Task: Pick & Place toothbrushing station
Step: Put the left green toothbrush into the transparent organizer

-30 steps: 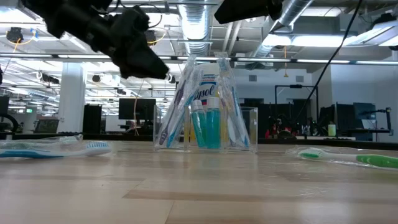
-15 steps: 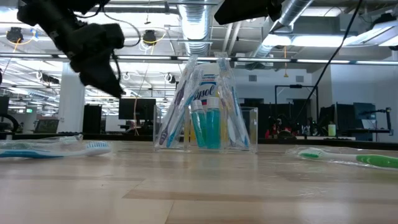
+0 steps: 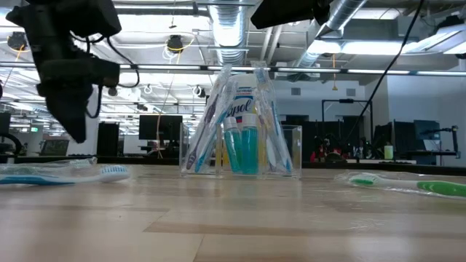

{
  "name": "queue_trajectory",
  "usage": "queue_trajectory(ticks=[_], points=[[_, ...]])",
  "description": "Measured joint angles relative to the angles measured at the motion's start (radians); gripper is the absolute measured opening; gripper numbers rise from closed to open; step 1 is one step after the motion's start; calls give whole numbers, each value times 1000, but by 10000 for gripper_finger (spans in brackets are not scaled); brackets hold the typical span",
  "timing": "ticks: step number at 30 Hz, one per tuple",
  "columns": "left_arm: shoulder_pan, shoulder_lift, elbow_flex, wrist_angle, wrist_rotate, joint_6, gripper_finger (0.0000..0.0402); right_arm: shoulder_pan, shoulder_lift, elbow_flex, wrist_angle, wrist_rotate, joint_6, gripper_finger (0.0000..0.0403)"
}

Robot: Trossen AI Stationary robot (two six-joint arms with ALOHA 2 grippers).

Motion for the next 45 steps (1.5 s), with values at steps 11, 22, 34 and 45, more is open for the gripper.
queue_trajectory(ticks=[11, 22, 34, 45], points=[[0, 0, 0, -134, 57, -62, 135, 0, 0, 0, 1, 0, 0, 54], [0, 0, -5, -157, 49, -96, 135, 0, 0, 0, 2, 0, 0, 54], [0, 1, -112, -94, 36, -118, 135, 0, 0, 0, 2, -1, 0, 54], [0, -1, -166, -12, 59, -140, 131, 0, 0, 0, 2, -1, 0, 54]])
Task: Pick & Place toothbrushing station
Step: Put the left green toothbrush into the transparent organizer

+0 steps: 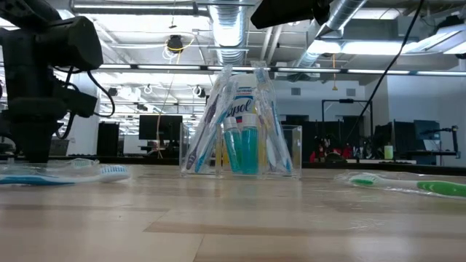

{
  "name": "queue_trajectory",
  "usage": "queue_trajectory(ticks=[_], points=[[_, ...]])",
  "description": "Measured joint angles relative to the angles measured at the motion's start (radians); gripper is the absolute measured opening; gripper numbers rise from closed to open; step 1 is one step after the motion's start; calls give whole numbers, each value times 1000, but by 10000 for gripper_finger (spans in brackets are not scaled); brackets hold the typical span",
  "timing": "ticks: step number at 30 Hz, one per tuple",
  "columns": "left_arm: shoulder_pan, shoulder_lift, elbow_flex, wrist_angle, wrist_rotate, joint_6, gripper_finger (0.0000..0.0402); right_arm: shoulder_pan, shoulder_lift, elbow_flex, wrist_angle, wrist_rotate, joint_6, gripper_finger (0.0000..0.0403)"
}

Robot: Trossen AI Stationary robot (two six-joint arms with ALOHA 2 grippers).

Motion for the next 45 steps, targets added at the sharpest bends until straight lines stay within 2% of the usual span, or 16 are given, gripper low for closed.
queue_trajectory(ticks=[14, 34, 45], points=[[0, 0, -2, 16, 0, 0, 10, 0, 0, 0, 0, 0, 0, 54], [-10, -7, 69, 82, -31, 51, 1, 0, 0, 0, 0, 0, 0, 54], [-76, -140, 69, 187, -76, 84, 1, 0, 0, 0, 1, 0, 34, 54]])
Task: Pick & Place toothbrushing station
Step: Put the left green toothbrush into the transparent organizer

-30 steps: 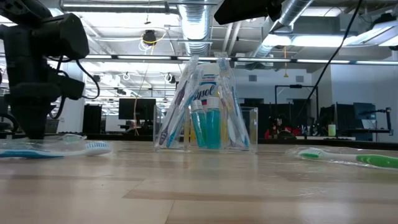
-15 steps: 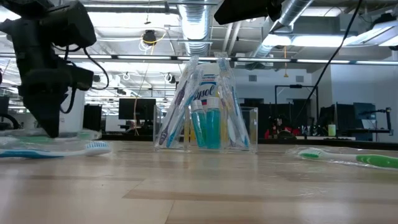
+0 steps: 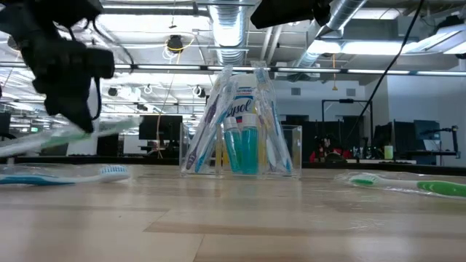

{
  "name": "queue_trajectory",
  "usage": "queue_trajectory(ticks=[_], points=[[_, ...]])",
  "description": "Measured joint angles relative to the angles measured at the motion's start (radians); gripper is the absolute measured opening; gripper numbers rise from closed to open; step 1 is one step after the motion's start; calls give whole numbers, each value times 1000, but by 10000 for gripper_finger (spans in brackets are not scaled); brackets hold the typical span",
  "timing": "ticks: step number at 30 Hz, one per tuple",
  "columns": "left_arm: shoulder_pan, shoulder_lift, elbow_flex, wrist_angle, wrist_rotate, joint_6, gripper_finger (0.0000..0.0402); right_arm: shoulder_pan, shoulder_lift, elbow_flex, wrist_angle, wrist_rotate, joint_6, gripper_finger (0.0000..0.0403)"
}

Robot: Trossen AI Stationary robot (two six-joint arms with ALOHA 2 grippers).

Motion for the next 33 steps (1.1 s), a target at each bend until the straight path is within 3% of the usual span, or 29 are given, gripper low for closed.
queue_trajectory(ticks=[6, 12, 21, 33], points=[[-71, -104, 0, 167, -41, 68, 0, -2, 0, 0, 6, 0, 3, 54], [-122, -118, 0, 394, -70, 198, 0, -15, 1, 0, 18, 0, 3, 54], [-129, -75, 1, 653, -110, 379, 0, -22, 3, 0, 79, 0, -12, 54], [-129, 82, 2, 1047, -111, 567, 1, -43, 3, 0, 253, -38, -143, 54]])
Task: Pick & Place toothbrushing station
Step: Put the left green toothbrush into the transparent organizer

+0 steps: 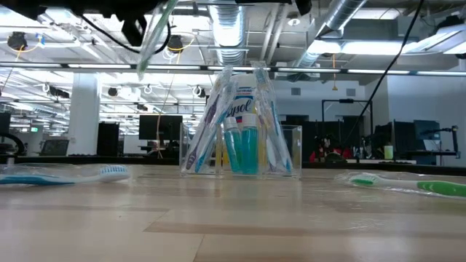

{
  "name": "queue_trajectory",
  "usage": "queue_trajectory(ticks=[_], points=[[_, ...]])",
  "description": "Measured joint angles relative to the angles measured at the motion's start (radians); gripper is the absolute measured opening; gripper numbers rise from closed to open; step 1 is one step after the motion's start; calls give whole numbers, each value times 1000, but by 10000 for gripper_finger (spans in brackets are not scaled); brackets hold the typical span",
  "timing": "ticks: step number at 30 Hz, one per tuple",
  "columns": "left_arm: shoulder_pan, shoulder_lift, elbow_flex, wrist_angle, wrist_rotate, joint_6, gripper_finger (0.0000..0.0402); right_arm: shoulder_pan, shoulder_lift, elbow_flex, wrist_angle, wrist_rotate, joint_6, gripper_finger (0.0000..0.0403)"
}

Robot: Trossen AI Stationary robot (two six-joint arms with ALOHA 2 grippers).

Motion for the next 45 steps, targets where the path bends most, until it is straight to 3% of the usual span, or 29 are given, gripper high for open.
queue_trajectory(ticks=[6, 22, 36, 45], points=[[1, 59, 0, 122, -1, 57, 1, -8, 0, 0, 68, -91, -37, 54], [5, 159, 0, 275, -2, 86, 0, -16, -1, 0, 172, -173, -112, 55], [5, 191, -1, 359, 10, 87, 0, -30, 0, 0, 177, -173, -127, 156], [6, 256, -1, 455, 13, 117, 0, -43, 0, 0, 198, -173, -119, 159]])
